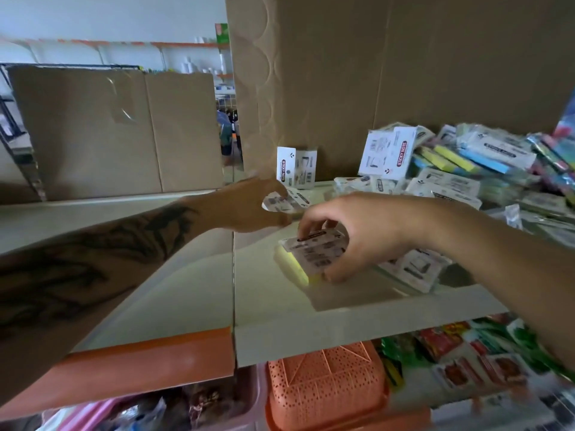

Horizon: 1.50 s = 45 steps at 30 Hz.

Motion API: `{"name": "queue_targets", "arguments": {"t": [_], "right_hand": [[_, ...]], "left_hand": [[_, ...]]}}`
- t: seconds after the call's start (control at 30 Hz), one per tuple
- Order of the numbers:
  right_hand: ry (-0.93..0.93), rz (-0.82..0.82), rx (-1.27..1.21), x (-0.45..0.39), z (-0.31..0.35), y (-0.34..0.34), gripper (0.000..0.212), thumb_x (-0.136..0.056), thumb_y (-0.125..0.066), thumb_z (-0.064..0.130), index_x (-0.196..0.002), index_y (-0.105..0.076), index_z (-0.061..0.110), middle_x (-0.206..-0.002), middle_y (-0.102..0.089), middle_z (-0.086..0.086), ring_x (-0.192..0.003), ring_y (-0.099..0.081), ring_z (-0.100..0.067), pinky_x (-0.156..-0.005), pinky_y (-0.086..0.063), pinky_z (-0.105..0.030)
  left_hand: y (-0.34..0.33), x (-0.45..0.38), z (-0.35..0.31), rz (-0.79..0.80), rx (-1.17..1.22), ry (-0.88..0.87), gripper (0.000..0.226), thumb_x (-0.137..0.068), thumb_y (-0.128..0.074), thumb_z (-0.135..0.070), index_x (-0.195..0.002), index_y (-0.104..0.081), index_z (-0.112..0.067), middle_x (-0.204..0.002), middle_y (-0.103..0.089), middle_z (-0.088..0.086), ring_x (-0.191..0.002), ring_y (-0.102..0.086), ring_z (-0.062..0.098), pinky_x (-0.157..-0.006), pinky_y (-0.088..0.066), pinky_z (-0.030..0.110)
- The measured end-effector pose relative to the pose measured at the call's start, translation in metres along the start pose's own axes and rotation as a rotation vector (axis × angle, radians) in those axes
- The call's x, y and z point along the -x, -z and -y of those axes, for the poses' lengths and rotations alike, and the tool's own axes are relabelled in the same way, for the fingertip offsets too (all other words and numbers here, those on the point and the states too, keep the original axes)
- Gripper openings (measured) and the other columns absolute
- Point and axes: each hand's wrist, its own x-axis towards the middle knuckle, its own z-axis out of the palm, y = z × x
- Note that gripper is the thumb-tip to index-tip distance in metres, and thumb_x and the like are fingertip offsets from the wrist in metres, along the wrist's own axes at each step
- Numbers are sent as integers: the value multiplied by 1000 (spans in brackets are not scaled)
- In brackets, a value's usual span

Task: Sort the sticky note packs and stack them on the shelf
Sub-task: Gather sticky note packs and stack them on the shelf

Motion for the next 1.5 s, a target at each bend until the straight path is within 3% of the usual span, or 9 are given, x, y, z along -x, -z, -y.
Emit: {"name": "queue_targets", "arguments": {"t": [0.1,0.23,0.47,0.7,0.87,1.07,1.23,1.37,1.5], "right_hand": [[7,-40,5,-5,4,-2,60,-75,-84,52,-125,-52,51,-124,-56,22,-107,-55,-1,-90,-54,-34],[91,-93,-42,-21,22,2,55,-71,-84,54,-118,-57,48,-119,-61,23,-106,-59,-1,-94,-55,-38],[252,-82,-9,-73,102,5,50,-70,-82,57,-113,-57,49,-113,-62,23,-102,-61,-3,-92,-55,-39],[393,-68,64,-137,231,-13,50,-50,-63,76,-94,-52,55,-102,-63,22,-94,-62,-2,-85,-56,-39],[442,-82,77,-182,330,-27,53,-52,-62,74,-98,-55,48,-95,-64,22,-88,-61,0,-82,-55,-35],[445,-62,117,-233,424,-41,60,-56,-63,79,-107,-55,47,-101,-63,23,-93,-61,-1,-86,-54,-33],[391,-19,116,-258,467,-53,70,-52,-58,81,-112,-52,46,-109,-62,22,-97,-60,-2,-89,-53,-36],[372,-30,55,-266,487,-54,77,-53,-57,92,-116,-52,48,-121,-58,28,-110,-56,-1,-97,-50,-34],[403,-74,8,-278,510,-64,78,-60,-64,91,-125,-50,50,-132,-56,25,-116,-54,-3,-100,-49,-37]], "left_hand": [[9,12,1,-18,46,-15,64,-81,-72,-62,-134,-53,-31,-121,-54,-10,-103,-54,11,-80,-41,29],[28,49,18,-149,55,38,61,-74,-84,-54,-123,-52,-36,-105,-56,-13,-86,-55,2,-66,-45,25],[66,158,83,-248,30,212,67,-67,-83,-63,-121,-53,-38,-107,-64,-9,-93,-64,17,-79,-59,44],[84,283,192,-374,35,385,57,-67,-87,-56,-112,-56,-42,-102,-63,-11,-90,-62,17,-75,-55,38],[102,361,275,-405,54,443,65,-52,-71,-78,-106,-50,-49,-98,-61,-15,-88,-63,15,-79,-53,39],[124,434,355,-349,9,534,69,-56,-66,-81,-113,-47,-48,-100,-58,-17,-90,-60,16,-69,-45,31],[135,461,383,-220,-82,636,89,-56,-55,-98,-128,-40,-47,-105,-51,-15,-94,-54,20,-79,-45,39],[135,472,387,-200,19,598,103,-45,-47,-105,-133,-37,-52,-98,-54,-19,-96,-54,14,-82,-45,38],[131,480,396,-139,89,483,102,-46,-49,-96,-139,-38,-57,-100,-51,-26,-102,-46,4,-84,-34,32]]}}
